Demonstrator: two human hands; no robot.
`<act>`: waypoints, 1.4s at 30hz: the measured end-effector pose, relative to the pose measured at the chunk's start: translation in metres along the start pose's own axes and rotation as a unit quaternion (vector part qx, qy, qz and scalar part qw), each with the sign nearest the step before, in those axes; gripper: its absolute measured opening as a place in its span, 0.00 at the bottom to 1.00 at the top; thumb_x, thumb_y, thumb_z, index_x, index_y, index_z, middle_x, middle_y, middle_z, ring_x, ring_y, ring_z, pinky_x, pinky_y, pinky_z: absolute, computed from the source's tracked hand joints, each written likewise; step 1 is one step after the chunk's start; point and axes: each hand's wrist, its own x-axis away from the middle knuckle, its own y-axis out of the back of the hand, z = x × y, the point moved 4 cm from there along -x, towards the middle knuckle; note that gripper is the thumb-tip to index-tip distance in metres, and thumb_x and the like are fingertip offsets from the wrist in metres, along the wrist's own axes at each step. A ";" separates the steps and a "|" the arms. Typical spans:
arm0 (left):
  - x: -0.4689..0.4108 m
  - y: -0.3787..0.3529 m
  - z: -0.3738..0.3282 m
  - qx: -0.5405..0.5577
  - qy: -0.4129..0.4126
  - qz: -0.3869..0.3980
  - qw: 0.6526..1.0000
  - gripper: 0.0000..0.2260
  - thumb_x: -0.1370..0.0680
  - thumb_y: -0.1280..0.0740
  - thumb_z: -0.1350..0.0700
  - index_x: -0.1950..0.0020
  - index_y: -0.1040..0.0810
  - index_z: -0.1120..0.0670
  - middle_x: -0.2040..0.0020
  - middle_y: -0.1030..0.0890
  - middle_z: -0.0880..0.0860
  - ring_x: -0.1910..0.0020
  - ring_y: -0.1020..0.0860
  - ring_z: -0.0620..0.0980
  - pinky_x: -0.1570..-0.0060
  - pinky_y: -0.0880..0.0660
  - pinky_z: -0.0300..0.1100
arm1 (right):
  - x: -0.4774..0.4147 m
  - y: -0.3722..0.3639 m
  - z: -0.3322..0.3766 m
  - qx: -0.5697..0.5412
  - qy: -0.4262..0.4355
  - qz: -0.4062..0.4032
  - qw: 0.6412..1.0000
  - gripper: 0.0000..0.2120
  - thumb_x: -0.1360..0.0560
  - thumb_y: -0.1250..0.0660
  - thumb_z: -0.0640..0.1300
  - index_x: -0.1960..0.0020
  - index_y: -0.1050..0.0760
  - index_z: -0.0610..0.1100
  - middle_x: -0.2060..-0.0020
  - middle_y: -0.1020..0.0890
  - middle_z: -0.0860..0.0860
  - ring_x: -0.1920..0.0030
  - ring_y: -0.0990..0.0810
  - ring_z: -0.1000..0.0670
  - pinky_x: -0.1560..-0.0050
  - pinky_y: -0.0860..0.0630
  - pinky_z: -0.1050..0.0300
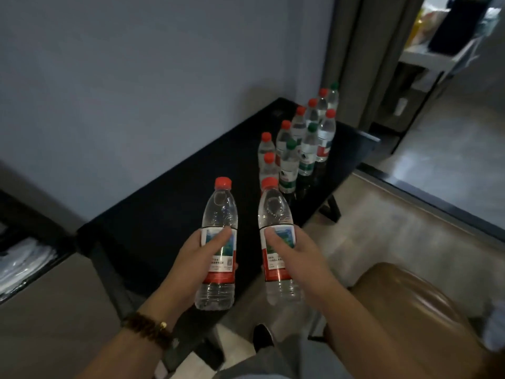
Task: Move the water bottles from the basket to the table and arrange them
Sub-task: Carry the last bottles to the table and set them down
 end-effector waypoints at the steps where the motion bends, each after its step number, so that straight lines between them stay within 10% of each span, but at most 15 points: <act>1: -0.009 0.003 -0.002 0.004 -0.003 -0.007 1.000 0.23 0.29 0.27 0.42 0.39 0.21 0.53 0.53 0.13 0.59 0.57 0.13 0.58 0.58 0.16 0.51 | -0.013 -0.002 0.003 0.009 0.002 0.015 1.000 0.18 0.28 0.27 0.64 0.45 0.21 0.54 0.53 0.13 0.50 0.53 0.12 0.48 0.46 0.16 0.41; 17: -0.084 0.021 -0.023 0.084 -0.052 -0.150 0.984 0.23 0.30 0.27 0.42 0.38 0.21 0.50 0.48 0.13 0.54 0.51 0.13 0.55 0.52 0.17 0.51 | -0.154 -0.036 0.045 0.070 -0.034 0.225 0.971 0.19 0.25 0.25 0.55 0.38 0.24 0.51 0.50 0.13 0.49 0.50 0.12 0.48 0.44 0.16 0.43; 29: -0.094 -0.062 -0.005 0.241 -0.024 -0.378 0.894 0.17 0.22 0.29 0.47 0.38 0.22 0.53 0.50 0.13 0.58 0.56 0.14 0.56 0.58 0.17 0.49 | -0.240 -0.013 0.045 0.151 -0.054 0.428 0.889 0.17 0.25 0.25 0.56 0.40 0.24 0.55 0.49 0.14 0.51 0.49 0.13 0.49 0.42 0.17 0.43; 42: -0.127 -0.086 0.088 0.145 -0.092 -0.491 0.854 0.17 0.24 0.29 0.46 0.37 0.23 0.48 0.47 0.14 0.51 0.49 0.14 0.50 0.53 0.18 0.45 | -0.281 -0.028 -0.058 0.127 0.017 0.483 0.866 0.24 0.29 0.22 0.55 0.36 0.28 0.61 0.46 0.16 0.60 0.45 0.17 0.58 0.44 0.21 0.55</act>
